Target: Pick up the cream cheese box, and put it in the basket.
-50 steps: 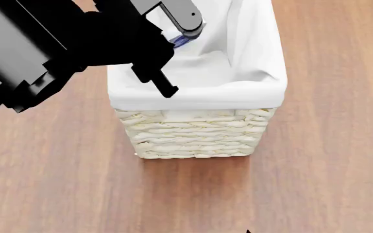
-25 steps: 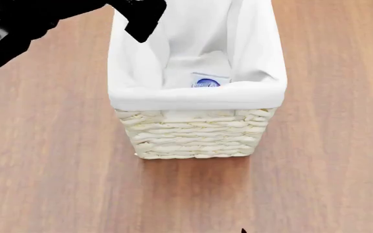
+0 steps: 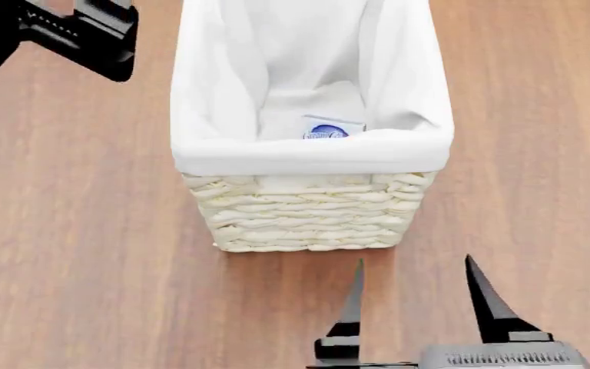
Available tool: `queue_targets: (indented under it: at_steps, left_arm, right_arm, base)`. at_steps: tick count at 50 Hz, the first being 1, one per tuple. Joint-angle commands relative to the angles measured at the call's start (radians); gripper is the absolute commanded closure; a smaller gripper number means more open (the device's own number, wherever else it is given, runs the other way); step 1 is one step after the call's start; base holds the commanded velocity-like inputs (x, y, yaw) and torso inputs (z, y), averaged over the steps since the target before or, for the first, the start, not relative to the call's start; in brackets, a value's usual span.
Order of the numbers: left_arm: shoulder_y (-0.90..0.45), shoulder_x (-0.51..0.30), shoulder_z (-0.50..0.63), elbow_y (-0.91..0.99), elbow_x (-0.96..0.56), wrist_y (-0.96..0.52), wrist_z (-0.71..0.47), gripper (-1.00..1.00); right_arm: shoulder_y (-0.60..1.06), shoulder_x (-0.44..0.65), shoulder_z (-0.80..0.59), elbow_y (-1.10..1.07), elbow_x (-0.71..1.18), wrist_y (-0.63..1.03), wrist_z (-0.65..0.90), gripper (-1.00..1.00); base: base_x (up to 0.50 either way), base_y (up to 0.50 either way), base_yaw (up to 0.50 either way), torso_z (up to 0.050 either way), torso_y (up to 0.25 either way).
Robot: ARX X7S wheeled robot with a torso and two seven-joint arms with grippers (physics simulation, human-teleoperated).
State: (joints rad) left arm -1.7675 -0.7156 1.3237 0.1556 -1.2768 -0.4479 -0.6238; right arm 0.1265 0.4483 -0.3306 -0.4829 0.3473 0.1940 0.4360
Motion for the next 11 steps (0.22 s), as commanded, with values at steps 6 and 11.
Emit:
queue_targets:
  at_steps: [6,11]
  left_arm:
    - [0.211,-0.294,-0.071,0.509,0.072,0.214,-0.26,-1.0]
    - [0.243,-0.339,-0.078,0.62,0.081,0.258,-0.294,-1.0]
  right_arm:
    - [0.419,0.082,0.41,-0.481,0.349,0.553,0.169,-1.0]
    - [0.481,0.164,0.525,-0.563,0.566,0.577,0.282,-1.0]
  base:
    - [0.0,0.0,0.0,0.0,0.0]
    - [0.0,0.0,0.0,0.0,0.0]
